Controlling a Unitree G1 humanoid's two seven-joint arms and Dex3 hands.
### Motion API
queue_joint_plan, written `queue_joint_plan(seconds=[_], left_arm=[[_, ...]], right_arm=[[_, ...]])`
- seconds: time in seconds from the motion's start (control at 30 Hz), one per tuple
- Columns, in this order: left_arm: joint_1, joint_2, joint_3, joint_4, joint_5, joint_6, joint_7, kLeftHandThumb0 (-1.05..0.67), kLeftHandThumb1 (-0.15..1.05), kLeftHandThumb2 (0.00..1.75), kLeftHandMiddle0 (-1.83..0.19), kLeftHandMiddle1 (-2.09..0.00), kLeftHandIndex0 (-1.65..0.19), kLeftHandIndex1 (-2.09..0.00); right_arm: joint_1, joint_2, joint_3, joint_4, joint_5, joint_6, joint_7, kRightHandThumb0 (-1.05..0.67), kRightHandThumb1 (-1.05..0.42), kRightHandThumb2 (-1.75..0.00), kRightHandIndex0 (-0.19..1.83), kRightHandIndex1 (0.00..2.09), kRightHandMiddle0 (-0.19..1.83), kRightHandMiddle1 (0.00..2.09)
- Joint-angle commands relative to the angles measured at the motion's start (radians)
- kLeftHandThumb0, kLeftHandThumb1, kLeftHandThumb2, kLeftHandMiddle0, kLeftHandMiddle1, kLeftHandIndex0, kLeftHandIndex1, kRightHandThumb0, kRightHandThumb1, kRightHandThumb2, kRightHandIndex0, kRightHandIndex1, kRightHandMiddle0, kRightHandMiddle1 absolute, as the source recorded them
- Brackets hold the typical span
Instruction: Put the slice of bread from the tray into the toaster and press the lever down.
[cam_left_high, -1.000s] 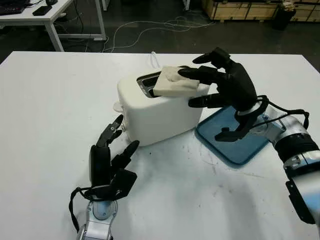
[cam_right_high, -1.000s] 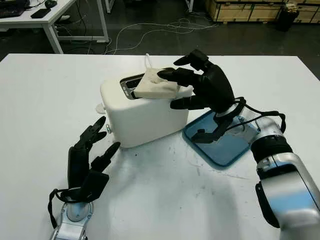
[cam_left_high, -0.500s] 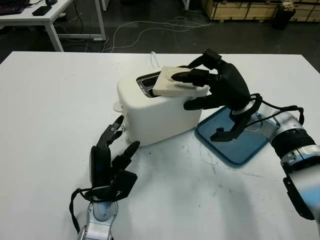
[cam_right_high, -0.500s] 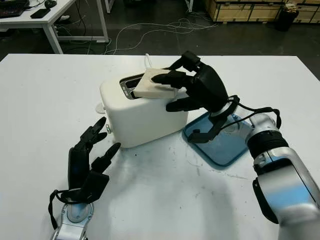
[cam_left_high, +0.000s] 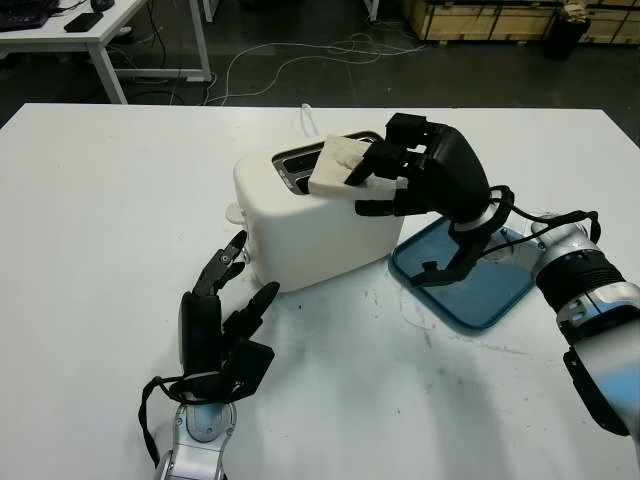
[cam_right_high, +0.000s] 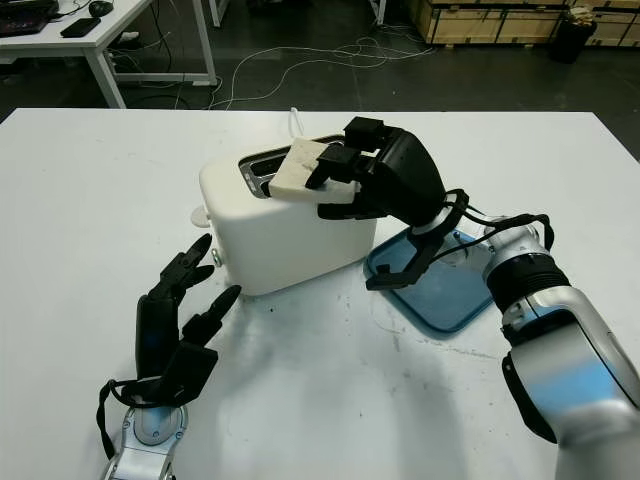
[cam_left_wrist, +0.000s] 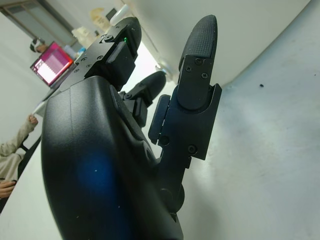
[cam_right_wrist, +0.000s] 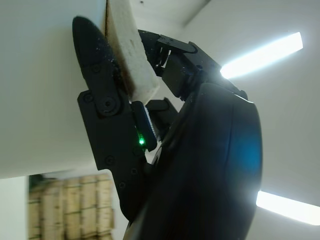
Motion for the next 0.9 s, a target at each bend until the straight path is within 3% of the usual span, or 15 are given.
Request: queue_joint_plan(seconds=[0.0,0.07,0.13,0.23,0.47,0.67,0.77,0.87], left_arm=[[-0.006,0.000,0.001,0.001,0.006,0.001,0.003,-0.60,0.92,0.17,-0.33,-0.85,-0.55,0.00],[-0.007,-0.001,0.002,0.001,0.005,0.000,0.004,-0.60,0.92,0.16,-0.34,-0.85,-0.55,-0.01],[-0.007,0.000,0.002,0.001,0.004,-0.001,0.002,-0.60,0.92,0.16,-0.33,-0.85,-0.55,0.00],[-0.008,0.002,0.002,0.004,0.006,-0.003,0.003,-0.60,0.92,0.17,-0.33,-0.85,-0.55,0.00],[-0.010,0.002,0.000,0.002,0.000,-0.003,-0.004,-0.59,0.92,0.16,-0.32,-0.84,-0.55,0.00],[-0.012,0.008,-0.002,-0.006,0.019,0.007,-0.004,-0.61,0.92,0.17,-0.34,-0.81,-0.55,-0.01],[-0.013,0.003,-0.004,-0.009,0.019,0.016,-0.004,-0.59,0.92,0.15,-0.34,-0.81,-0.56,-0.01],[-0.016,0.000,-0.006,-0.009,0.020,0.018,-0.002,-0.59,0.92,0.14,-0.35,-0.80,-0.56,-0.01]], right_arm=[[-0.008,-0.011,0.015,-0.021,-0.048,0.098,-0.052,-0.68,-0.92,-0.08,1.30,1.74,0.91,1.39],[-0.006,-0.014,0.026,-0.037,-0.068,0.131,-0.084,-0.68,-0.92,-0.13,1.38,1.75,0.90,1.65],[-0.006,-0.020,0.036,-0.054,-0.084,0.155,-0.106,-0.67,-0.92,-0.26,1.42,1.75,0.95,1.73],[-0.010,-0.027,0.044,-0.066,-0.088,0.164,-0.133,-0.63,-0.92,-0.37,1.38,1.75,0.97,1.74],[-0.031,-0.028,0.010,-0.077,-0.011,0.088,-0.150,-0.49,-0.92,-0.44,1.29,1.75,0.83,1.75],[-0.017,-0.022,-0.135,-0.127,0.413,-0.095,0.284,-0.34,-0.92,-0.42,1.35,1.75,1.08,1.75],[-0.021,-0.010,-0.197,-0.168,0.635,-0.090,0.529,-0.31,-0.92,-0.43,1.35,1.75,1.09,1.75],[-0.024,0.008,-0.258,-0.238,0.833,-0.007,0.759,-0.33,-0.92,-0.43,1.35,1.75,1.09,1.75]])
